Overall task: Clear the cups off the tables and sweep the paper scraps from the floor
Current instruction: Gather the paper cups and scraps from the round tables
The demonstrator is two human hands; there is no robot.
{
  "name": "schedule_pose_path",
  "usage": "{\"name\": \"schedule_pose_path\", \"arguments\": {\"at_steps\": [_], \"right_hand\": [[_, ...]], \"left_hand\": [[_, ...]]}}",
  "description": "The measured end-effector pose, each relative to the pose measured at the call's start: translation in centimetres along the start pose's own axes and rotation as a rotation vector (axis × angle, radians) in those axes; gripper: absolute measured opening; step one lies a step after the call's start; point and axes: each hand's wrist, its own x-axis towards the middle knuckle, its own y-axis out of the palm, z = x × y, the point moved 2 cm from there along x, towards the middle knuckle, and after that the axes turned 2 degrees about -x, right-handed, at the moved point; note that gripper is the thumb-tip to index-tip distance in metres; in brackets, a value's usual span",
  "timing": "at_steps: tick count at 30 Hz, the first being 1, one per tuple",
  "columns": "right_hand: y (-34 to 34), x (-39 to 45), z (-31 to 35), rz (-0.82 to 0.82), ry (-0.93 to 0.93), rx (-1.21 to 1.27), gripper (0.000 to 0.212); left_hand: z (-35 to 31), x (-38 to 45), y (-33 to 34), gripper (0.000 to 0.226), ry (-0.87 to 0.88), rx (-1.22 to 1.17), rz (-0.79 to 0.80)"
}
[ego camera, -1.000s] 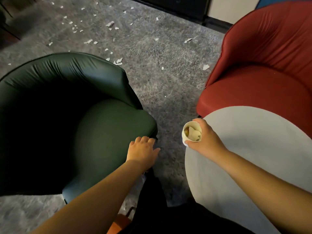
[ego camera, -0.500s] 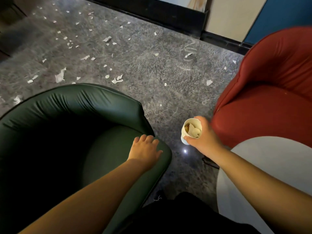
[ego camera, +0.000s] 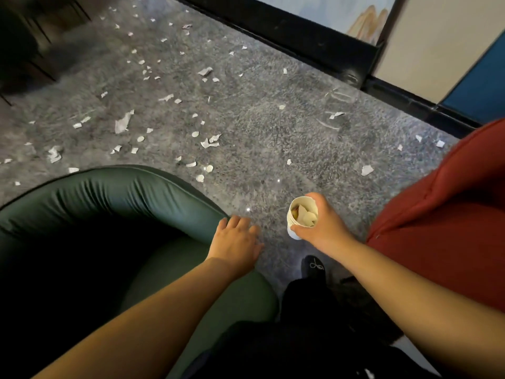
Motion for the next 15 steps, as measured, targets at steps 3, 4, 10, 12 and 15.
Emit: {"name": "schedule_pose_path", "arguments": {"at_steps": [3,4,10,12,15], "right_hand": [[-2.8,5.9,0.0,0.046,-0.066,-0.031,0.066],[-3.9,7.9,0.0,0.056,-0.082,-0.039,0.067],[-10.9,17.7,-0.5,0.134,-0.137,-0.149,0.072],[-12.6,20.1,-0.9,0.135,-0.156,-0.175,0.071],[-13.7,22.4,-1.3,0.140,-0.181,-0.193,0.074]], "left_hand": [[-0.2,5.1,-1.1,0.051,-0.088,-0.013,0.022],[-0.3,6.8,-1.3,0.052,-0.118,-0.013,0.035],[-1.7,15.8,-2.7,0.051,-0.287,-0.086,0.080],[-2.1,18.3,-3.1,0.051,-0.331,-0.123,0.094],[-2.4,20.6,-3.5,0.052,-0.377,-0.159,0.101]]}}
